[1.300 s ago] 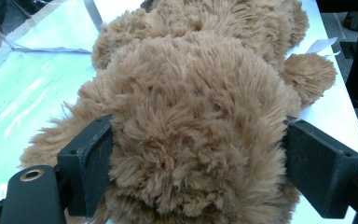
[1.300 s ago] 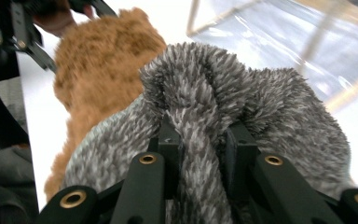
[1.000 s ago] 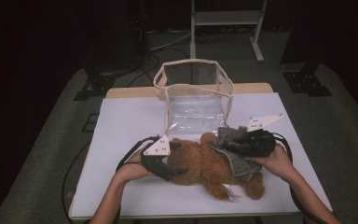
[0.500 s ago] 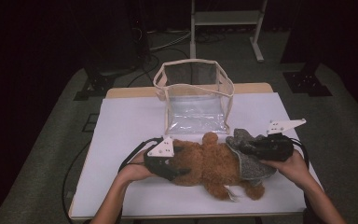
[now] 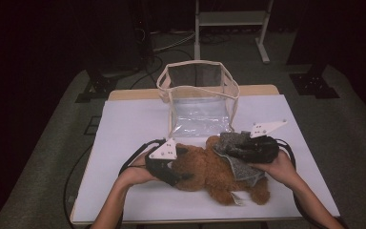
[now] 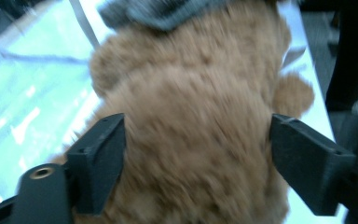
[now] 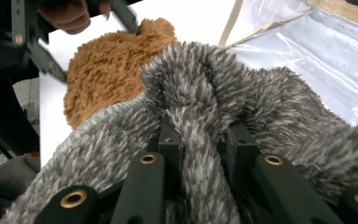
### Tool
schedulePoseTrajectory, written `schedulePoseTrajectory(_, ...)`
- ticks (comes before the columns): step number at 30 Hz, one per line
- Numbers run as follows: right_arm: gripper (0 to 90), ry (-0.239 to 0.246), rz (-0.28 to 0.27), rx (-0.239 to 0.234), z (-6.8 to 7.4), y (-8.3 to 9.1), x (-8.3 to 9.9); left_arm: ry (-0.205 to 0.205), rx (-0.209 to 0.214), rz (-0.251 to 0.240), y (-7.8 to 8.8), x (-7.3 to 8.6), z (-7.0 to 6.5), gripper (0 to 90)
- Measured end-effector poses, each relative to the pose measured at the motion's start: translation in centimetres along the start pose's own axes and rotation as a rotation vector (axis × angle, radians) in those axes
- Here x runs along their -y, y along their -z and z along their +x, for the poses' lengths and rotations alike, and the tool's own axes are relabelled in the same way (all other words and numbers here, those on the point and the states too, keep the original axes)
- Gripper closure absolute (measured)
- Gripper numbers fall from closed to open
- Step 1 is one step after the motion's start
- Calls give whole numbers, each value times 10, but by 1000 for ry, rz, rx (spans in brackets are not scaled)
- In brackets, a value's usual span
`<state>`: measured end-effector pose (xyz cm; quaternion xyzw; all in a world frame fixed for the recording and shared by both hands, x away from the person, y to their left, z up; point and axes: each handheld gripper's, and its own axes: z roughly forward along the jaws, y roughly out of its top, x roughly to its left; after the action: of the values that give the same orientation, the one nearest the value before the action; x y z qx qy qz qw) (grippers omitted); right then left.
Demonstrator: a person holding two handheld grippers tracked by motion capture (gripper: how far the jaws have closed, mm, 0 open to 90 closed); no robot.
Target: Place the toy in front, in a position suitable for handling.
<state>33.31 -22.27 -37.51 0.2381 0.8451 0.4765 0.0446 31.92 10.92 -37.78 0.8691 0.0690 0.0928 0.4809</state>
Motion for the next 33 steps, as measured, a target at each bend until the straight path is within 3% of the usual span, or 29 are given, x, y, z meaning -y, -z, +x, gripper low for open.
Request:
schedulePoseTrajectory(2,721,4,-6,-4,4,3,5,-5,3,0,-3,-2,0,198)
schedulePoseTrajectory(5,722,14,-2,6,8,9,8,-28,20,47,-12,1,-4,245)
schedulePoseTrajectory(9,721,33,20,15,10,10,1,-34,25,55,-11,4,-6,290)
schedulePoseTrajectory(13,720,80,48,12,13,-3,-18,-43,29,63,-12,3,-8,307)
schedulePoseTrajectory(19,719,103,80,-20,13,-27,-29,-58,29,76,-10,4,-9,310)
schedulePoseTrajectory(23,718,63,64,-14,3,-19,-21,-57,32,71,-10,5,-9,312)
schedulePoseTrajectory(33,717,-42,26,69,-15,24,12,-55,31,60,-8,7,-12,313)
